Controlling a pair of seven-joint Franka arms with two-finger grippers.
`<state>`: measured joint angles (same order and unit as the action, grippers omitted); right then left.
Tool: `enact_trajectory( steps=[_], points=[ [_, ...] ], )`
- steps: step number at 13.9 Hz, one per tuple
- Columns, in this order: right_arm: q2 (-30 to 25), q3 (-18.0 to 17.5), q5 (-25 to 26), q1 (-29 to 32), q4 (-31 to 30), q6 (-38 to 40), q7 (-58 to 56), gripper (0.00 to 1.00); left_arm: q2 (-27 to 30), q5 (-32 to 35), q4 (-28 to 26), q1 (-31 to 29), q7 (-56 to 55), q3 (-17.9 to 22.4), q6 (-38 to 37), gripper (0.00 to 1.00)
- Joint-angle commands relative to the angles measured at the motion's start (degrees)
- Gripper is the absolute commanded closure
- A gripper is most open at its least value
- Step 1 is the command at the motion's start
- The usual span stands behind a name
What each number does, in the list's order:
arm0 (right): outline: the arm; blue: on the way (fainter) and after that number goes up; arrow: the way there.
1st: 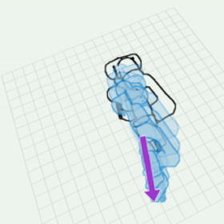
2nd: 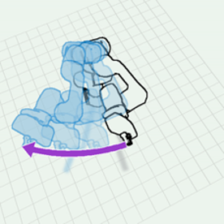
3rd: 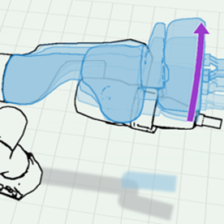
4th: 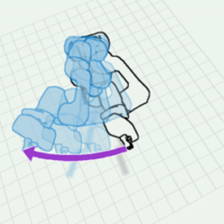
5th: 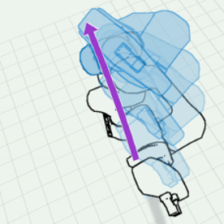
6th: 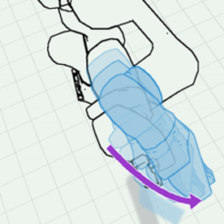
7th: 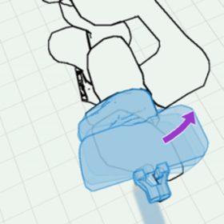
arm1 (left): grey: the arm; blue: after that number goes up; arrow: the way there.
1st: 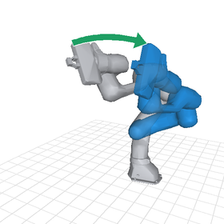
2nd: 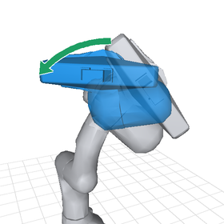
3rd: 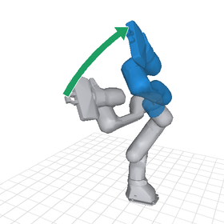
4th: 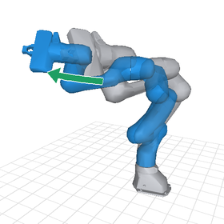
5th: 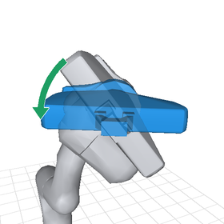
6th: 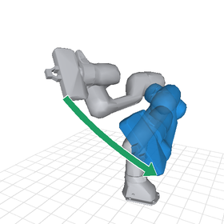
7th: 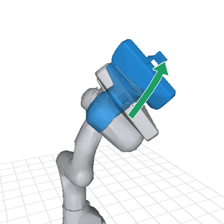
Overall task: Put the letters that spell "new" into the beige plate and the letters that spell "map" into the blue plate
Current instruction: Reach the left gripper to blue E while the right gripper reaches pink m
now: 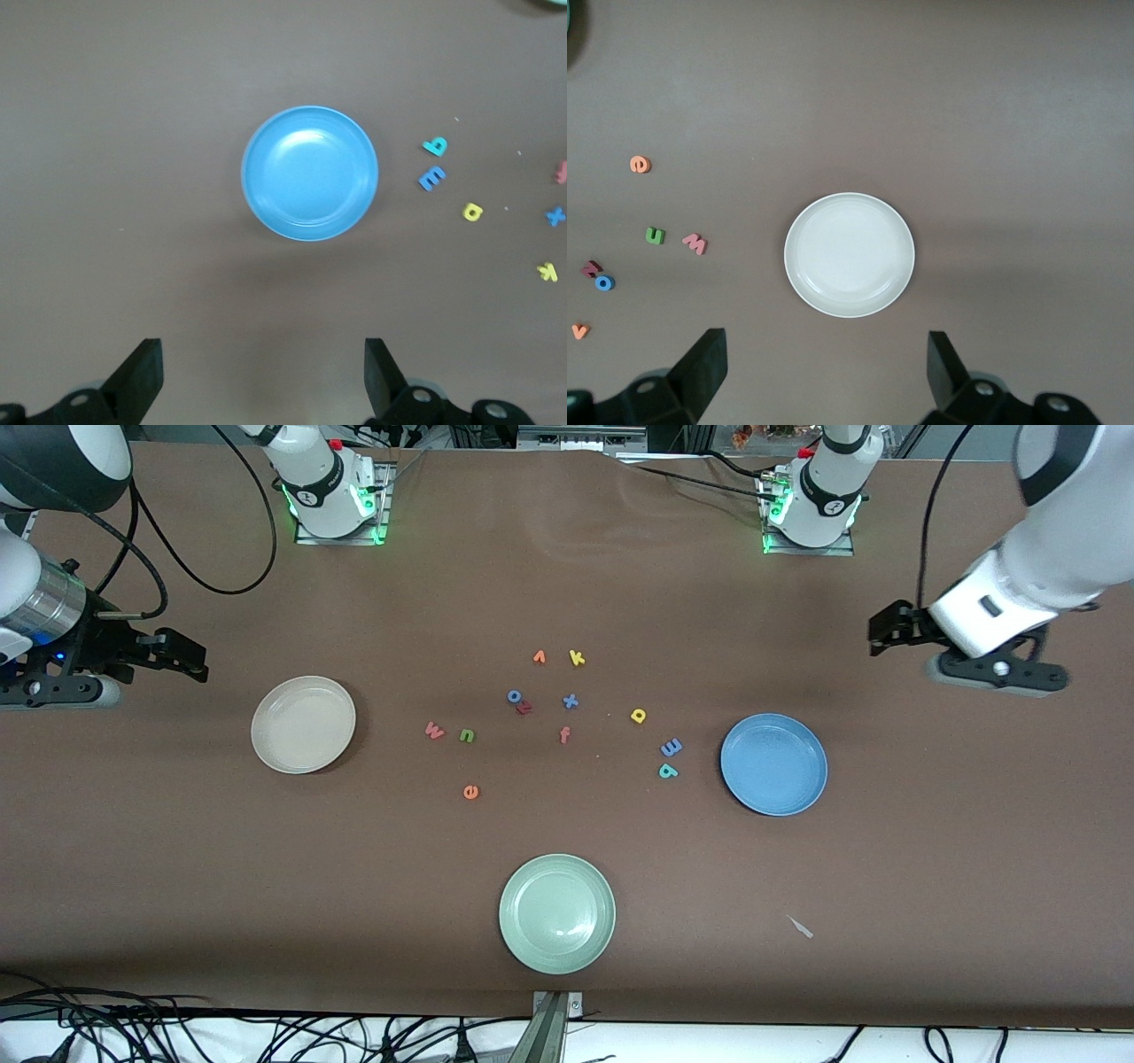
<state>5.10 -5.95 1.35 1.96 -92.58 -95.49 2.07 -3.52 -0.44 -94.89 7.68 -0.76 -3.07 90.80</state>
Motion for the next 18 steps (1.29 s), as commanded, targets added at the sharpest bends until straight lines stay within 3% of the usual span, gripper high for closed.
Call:
enact_trajectory(
  steps=[1,4,7,10,12,15,18],
  points=[
    [0.43,-0.20,-0.47,-0.20,-0.05,-0.31,-0.57,0.00,-7.87,-0.88,6.88,3.56,0.85,0.08,2.35,0.00],
    [3.32,-0.47,-0.29,-2.30,0.21,-1.01,-0.58,0.00,-18.51,-1.58,16.03,6.20,1.28,-0.44,4.38,0.00],
    [7.28,-0.38,0.15,-7.66,0.21,-1.10,0.39,0.00,-24.58,-1.49,16.06,10.50,1.46,-0.88,14.02,0.00],
    [11.58,-0.38,-0.73,-10.83,0.12,-5.30,1.26,0.00,-30.65,-1.58,15.70,11.66,5.83,-2.72,19.05,0.00],
    [13.79,-0.29,0.32,-14.95,-0.58,-7.50,2.93,0.00,-32.50,-1.49,12.99,11.74,10.93,-3.60,22.65,0.00],
    [14.32,-0.38,0.50,-17.51,-8.19,-18.37,5.93,0.00,-35.84,-1.32,7.98,12.09,17.78,-4.05,29.50,0.00],
    [15.54,-0.38,1.63,-20.06,-14.89,-29.11,5.49,0.00,-35.50,-1.23,1.48,11.83,21.41,-4.22,34.61,0.00]
  ],
)
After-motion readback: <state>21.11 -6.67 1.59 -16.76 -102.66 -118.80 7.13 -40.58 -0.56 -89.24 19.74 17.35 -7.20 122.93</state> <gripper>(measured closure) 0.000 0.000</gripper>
